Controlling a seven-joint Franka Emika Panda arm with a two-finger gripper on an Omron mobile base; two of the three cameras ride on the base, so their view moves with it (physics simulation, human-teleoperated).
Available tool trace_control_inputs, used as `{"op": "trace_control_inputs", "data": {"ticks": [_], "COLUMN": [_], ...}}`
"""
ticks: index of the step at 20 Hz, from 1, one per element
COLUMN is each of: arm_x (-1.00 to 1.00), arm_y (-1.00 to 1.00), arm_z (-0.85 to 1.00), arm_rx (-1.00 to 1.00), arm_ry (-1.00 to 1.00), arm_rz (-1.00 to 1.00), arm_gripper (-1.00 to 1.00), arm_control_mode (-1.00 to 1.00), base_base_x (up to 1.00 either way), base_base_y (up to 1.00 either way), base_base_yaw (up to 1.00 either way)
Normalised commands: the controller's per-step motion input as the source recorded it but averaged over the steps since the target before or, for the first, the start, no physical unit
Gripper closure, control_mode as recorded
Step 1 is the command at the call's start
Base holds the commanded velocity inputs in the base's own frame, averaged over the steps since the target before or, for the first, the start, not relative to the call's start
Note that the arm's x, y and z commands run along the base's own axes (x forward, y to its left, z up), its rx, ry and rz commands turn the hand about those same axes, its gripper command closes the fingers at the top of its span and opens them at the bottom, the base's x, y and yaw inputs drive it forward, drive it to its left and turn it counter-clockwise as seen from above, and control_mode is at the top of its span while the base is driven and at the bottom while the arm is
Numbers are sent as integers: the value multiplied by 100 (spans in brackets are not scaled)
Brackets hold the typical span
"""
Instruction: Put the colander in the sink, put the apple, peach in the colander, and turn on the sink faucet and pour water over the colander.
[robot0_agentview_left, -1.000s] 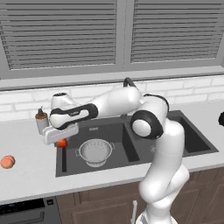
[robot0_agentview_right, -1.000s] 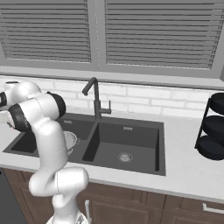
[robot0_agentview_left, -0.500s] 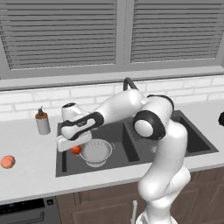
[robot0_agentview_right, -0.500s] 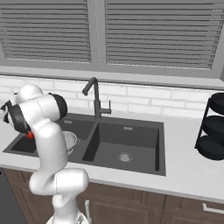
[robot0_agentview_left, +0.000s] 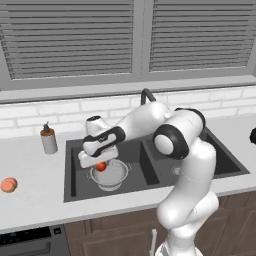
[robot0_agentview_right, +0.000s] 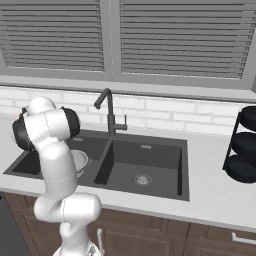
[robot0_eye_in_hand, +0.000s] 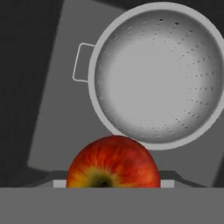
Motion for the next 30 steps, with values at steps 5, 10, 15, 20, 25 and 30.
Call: {"op": "trace_control_inputs", "data": {"ticks": [5, 10, 15, 20, 25, 30], "arm_x": [31, 19, 36, 23, 1, 5], "arm_y": [-64, -5, 4, 0, 1, 4], "arm_z": [-18, -42, -47, -58, -43, -39], "arm_rx": [0, 0, 0, 0, 0, -1], "arm_ry": [0, 0, 0, 0, 0, 1], "arm_rz": [-7, -1, 0, 0, 0, 0], "arm_gripper": [100, 100, 100, 100, 100, 100], "arm_control_mode": [-100, -100, -100, -100, -100, -100], "base_base_x": [0, 0, 0, 0, 0, 0], "base_base_y": [0, 0, 0, 0, 0, 0], "base_base_yaw": [0, 0, 0, 0, 0, 0]}}
